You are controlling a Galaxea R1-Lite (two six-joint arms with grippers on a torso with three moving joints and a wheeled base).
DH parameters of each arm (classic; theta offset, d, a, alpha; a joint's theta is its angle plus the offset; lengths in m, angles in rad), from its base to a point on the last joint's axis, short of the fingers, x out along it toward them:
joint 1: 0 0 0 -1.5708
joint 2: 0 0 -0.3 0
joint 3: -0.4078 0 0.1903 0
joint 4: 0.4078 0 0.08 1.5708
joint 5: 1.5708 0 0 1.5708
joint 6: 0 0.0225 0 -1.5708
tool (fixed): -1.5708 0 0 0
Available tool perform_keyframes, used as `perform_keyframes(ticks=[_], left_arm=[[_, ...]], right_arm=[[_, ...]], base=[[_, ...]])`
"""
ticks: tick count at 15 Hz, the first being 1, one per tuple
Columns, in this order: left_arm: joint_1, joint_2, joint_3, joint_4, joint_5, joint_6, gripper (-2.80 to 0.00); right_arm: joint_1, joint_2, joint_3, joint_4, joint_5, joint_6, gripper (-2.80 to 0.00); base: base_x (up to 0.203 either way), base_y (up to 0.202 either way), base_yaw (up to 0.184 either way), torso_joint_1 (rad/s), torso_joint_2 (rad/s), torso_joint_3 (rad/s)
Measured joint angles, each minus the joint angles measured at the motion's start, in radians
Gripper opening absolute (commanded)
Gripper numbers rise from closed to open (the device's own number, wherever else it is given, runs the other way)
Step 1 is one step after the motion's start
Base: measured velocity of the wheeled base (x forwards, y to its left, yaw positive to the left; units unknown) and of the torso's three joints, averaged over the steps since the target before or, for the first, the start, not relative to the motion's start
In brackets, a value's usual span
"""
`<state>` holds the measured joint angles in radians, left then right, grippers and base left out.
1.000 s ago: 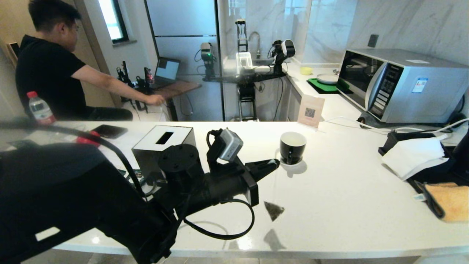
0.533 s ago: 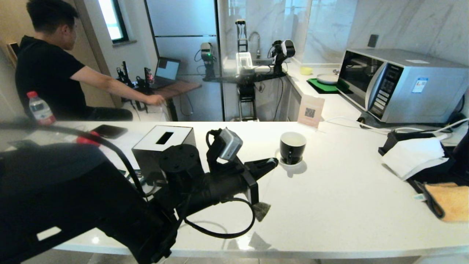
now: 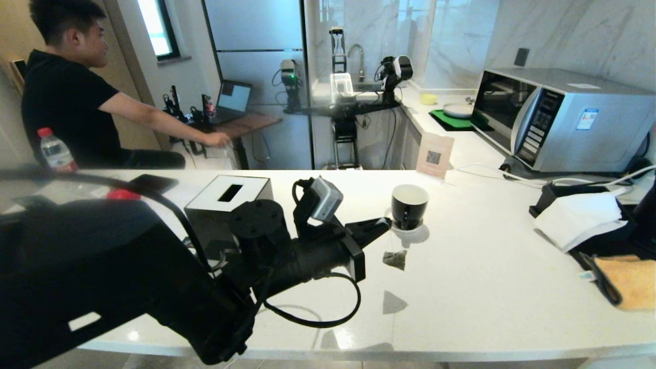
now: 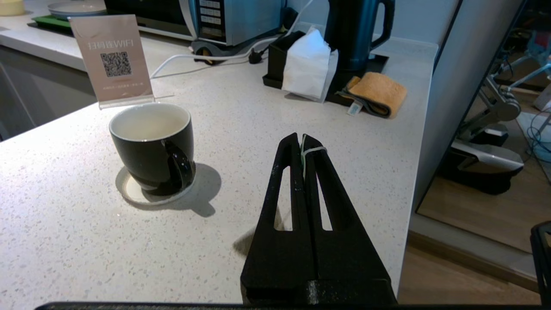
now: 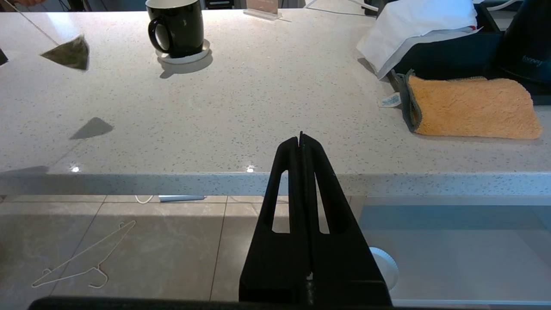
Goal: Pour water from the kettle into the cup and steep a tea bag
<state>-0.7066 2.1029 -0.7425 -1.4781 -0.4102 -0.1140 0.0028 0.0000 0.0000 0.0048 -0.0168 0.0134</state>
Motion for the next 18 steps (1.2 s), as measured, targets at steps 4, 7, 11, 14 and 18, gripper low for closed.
perform_keyframes(ticks=[4,7,11,14,18], left_arm=[[0.002,0.008,-0.008,0.003,0.005,0.000,-2.80],[0.007,0.008,-0.042,0.005,0.039,0.000,-2.80],[0.013,-0.001,-0.063,0.023,0.042,0.000,-2.80],[0.017,-0.034,-0.067,0.099,0.042,0.000,-2.80],[0.056,-0.080,-0.108,0.201,0.041,0.000,-2.80]], right_arm=[[0.000,0.000,0.000,-0.001,0.000,0.000,-2.80],[0.000,0.000,0.000,-0.001,0.000,0.000,-2.80],[0.000,0.000,0.000,-0.001,0.000,0.000,-2.80],[0.000,0.000,0.000,-0.001,0.000,0.000,-2.80],[0.000,0.000,0.000,-0.001,0.000,0.000,-2.80]], base=[[0.000,0.000,0.000,0.000,0.00,0.000],[0.000,0.000,0.000,0.000,0.00,0.000],[0.000,0.000,0.000,0.000,0.00,0.000],[0.000,0.000,0.000,0.000,0.00,0.000],[0.000,0.000,0.000,0.000,0.00,0.000]])
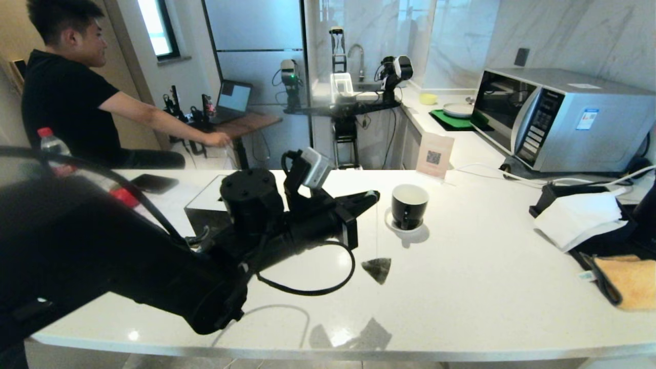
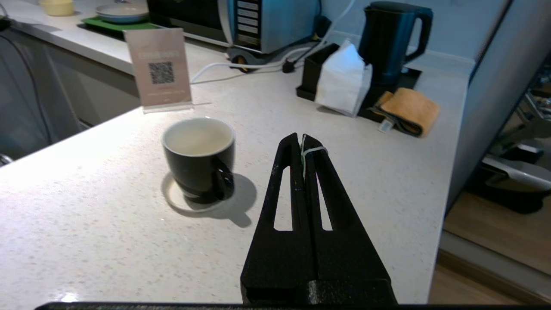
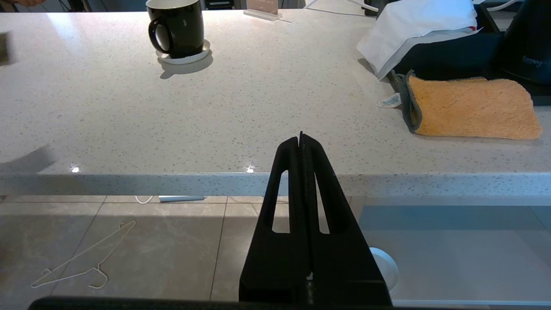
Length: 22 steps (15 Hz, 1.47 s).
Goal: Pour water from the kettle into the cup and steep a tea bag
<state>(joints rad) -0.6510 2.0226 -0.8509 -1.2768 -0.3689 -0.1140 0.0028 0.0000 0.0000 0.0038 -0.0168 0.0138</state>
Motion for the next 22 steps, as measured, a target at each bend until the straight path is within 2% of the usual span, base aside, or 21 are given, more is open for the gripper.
perform_keyframes(ticks=[9,13,20,22], left_arm=[[0.079,-0.018,-0.199,0.217,-0.034,0.000,-2.80],[0.107,-0.016,-0.220,0.225,-0.098,0.000,-2.80],[0.089,0.030,-0.313,0.227,-0.103,-0.001,-2.80],[0.076,0.049,-0.352,0.258,-0.103,-0.001,-2.80]], right_arm=[[0.000,0.000,0.000,0.000,0.000,0.000,-2.80],[0.000,0.000,0.000,0.000,0.000,0.000,-2.80],[0.000,0.000,0.000,0.000,0.000,0.000,-2.80],[0.000,0.000,0.000,0.000,0.000,0.000,-2.80]], base=[[0.000,0.000,0.000,0.000,0.00,0.000],[0.000,0.000,0.000,0.000,0.00,0.000],[0.000,0.000,0.000,0.000,0.00,0.000],[0.000,0.000,0.000,0.000,0.00,0.000]])
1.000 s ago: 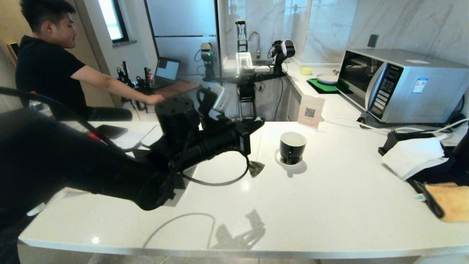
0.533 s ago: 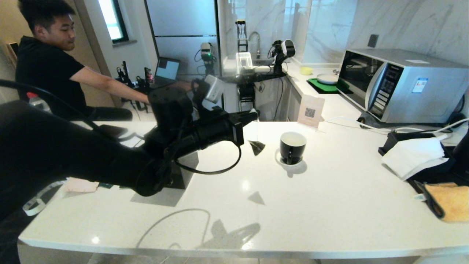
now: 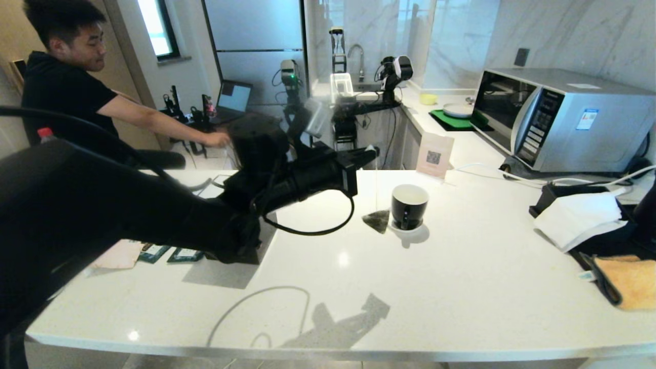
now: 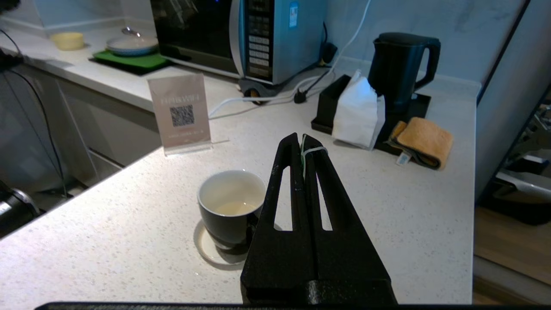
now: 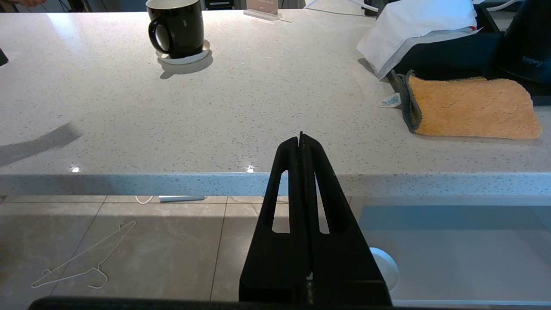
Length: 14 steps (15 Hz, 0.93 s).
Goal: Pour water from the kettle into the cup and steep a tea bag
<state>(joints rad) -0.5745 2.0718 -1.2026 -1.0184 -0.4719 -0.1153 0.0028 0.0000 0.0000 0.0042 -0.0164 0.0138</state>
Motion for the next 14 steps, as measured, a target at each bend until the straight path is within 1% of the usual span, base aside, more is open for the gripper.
perform_keyframes(ticks=[4,7,10,12,14], left_arm=[[-0.020,0.035,-0.104,0.093,-0.001,0.000,-2.80],[-0.025,0.072,-0.213,0.155,-0.005,0.000,-2.80],[-0.027,0.117,-0.329,0.227,-0.054,0.000,-2.80],[-0.033,0.146,-0.392,0.267,-0.062,0.000,-2.80],[-0.039,0.175,-0.445,0.283,-0.064,0.001,-2.80]], right_arm=[[0.000,0.000,0.000,0.000,0.000,0.000,-2.80],[0.000,0.000,0.000,0.000,0.000,0.000,-2.80],[0.000,0.000,0.000,0.000,0.000,0.000,-2.80],[0.000,0.000,0.000,0.000,0.000,0.000,-2.80],[0.000,0.000,0.000,0.000,0.000,0.000,-2.80]], base=[[0.000,0.000,0.000,0.000,0.00,0.000],[0.000,0.000,0.000,0.000,0.00,0.000],[0.000,0.000,0.000,0.000,0.00,0.000],[0.000,0.000,0.000,0.000,0.00,0.000],[0.000,0.000,0.000,0.000,0.00,0.000]])
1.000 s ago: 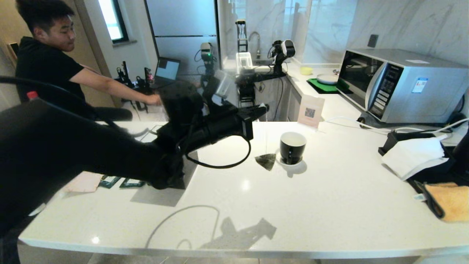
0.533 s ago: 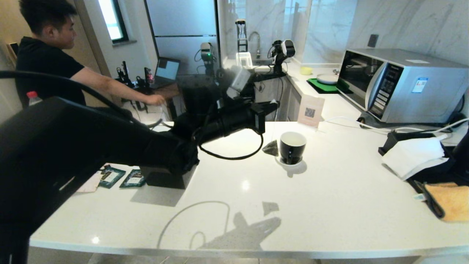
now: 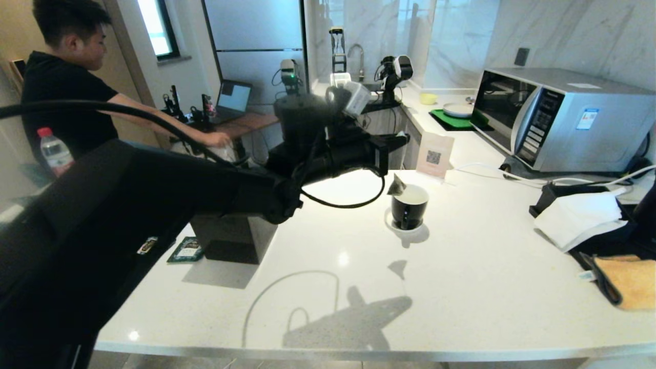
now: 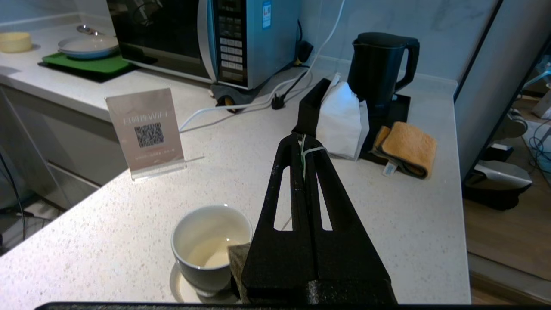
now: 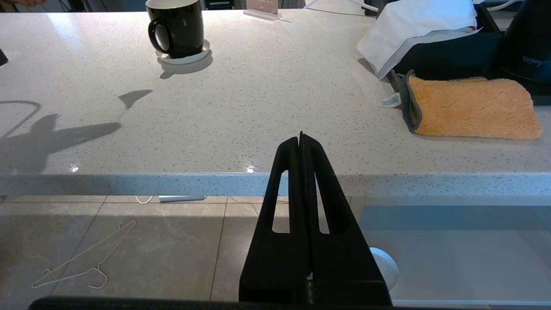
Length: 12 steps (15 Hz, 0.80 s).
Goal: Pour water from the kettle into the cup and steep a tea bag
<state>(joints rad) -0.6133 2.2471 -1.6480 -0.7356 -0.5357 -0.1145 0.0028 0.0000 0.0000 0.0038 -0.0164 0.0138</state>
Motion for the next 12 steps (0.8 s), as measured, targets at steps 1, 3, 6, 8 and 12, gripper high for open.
perform_keyframes(ticks=[1,3,6,8,12], left_arm=[[-0.002,0.016,-0.027,0.002,0.000,0.000,-2.80],[-0.006,0.049,-0.085,0.005,0.000,0.000,-2.80],[-0.011,0.095,-0.169,0.041,0.000,0.000,-2.80],[-0.015,0.123,-0.230,0.074,-0.001,0.000,-2.80],[-0.032,0.176,-0.320,0.116,-0.001,0.000,-2.80]], right_arm=[[0.000,0.000,0.000,0.000,0.000,0.000,-2.80],[0.000,0.000,0.000,0.001,0.000,0.000,-2.80],[0.000,0.000,0.000,0.000,0.000,0.000,-2.80],[0.000,0.000,0.000,0.000,0.000,0.000,-2.80],[0.000,0.000,0.000,0.000,0.000,0.000,-2.80]], base=[[0.000,0.000,0.000,0.000,0.00,0.000],[0.000,0.000,0.000,0.000,0.00,0.000],[0.000,0.000,0.000,0.000,0.00,0.000],[0.000,0.000,0.000,0.000,0.00,0.000],[0.000,0.000,0.000,0.000,0.00,0.000]])
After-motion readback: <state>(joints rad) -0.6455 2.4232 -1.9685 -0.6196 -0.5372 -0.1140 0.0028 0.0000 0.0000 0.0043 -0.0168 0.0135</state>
